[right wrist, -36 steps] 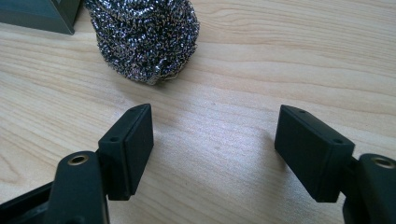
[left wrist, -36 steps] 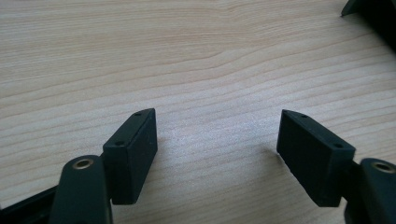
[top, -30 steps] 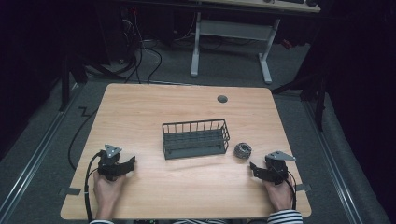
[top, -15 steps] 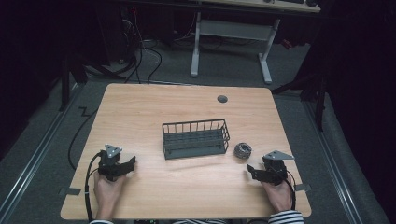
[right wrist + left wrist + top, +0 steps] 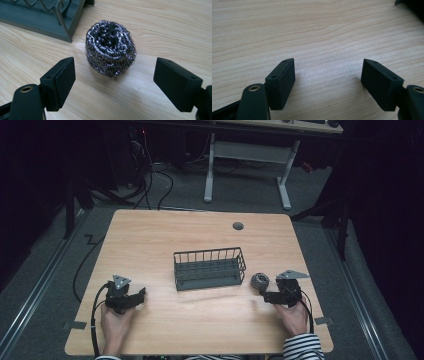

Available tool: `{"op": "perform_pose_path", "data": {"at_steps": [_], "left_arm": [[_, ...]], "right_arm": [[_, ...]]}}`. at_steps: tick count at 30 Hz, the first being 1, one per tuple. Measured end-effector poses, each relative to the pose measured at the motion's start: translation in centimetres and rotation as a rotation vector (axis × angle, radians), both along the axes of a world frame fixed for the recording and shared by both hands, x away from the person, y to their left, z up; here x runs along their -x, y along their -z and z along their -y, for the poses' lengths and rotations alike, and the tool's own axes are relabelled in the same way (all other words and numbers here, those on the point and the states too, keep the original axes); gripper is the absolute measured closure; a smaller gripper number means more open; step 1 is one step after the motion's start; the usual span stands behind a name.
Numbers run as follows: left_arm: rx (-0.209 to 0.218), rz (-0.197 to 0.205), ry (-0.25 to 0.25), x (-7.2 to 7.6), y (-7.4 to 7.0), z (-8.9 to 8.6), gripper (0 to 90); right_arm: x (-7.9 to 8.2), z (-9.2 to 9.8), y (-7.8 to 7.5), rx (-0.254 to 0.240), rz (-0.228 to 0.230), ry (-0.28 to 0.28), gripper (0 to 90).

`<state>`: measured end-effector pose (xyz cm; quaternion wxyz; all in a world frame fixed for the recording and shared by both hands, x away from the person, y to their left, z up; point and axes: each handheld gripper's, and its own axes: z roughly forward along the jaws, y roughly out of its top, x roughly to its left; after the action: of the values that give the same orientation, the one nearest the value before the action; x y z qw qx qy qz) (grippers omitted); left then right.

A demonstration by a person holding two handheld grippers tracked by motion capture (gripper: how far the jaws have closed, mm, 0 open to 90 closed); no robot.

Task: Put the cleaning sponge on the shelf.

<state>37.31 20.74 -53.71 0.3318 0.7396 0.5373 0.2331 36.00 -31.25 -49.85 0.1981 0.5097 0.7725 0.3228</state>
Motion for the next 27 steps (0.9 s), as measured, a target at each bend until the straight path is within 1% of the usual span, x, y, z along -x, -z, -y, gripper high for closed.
{"op": "perform_pose_path", "data": {"at_steps": [1,2,5,6,8,10,15,18,21,23,27], "left_arm": [[0.0,0.0,0.0,0.0,0.0,0.0,27.9],[0.0,0.0,0.0,0.0,0.0,0.0,27.9],[0.001,0.0,0.0,0.0,0.0,0.0,27.9],[0.0,0.0,0.0,0.0,0.0,0.0,27.9],[0.001,0.0,0.0,0.0,0.0,0.0,27.9],[0.002,-0.001,0.001,0.0,0.0,0.0,28.1],[0.002,-0.001,0.001,0.0,0.0,0.0,28.1],[0.002,0.0,0.0,0.0,0.0,0.0,28.1],[0.001,0.0,0.002,0.0,0.0,0.0,28.1],[0.003,0.0,0.0,0.0,0.0,0.0,28.1],[0.003,0.0,0.0,0.0,0.0,0.0,28.1]], "right_arm": [[0.0,0.0,0.0,0.0,0.0,0.0,17.7],[-0.4,-0.3,0.0,0.016,-0.005,-0.003,17.2],[-0.7,-0.4,0.0,0.016,-0.006,-0.004,17.2],[-0.9,-0.5,0.1,0.013,-0.012,0.0,17.1],[-1.8,-0.6,0.3,-0.017,-0.037,0.004,16.6],[-2.2,-0.7,0.5,-0.027,-0.045,0.004,16.6],[-3.1,-1.1,1.1,-0.02,-0.062,0.013,18.1],[-3.3,-1.2,1.5,-0.014,-0.067,0.017,24.7],[-3.3,-1.6,1.6,0.009,-0.052,0.003,32.1],[-3.2,-1.7,1.6,0.003,-0.049,0.004,33.5],[-3.2,-1.8,1.7,0.008,-0.043,-0.003,35.2]]}}
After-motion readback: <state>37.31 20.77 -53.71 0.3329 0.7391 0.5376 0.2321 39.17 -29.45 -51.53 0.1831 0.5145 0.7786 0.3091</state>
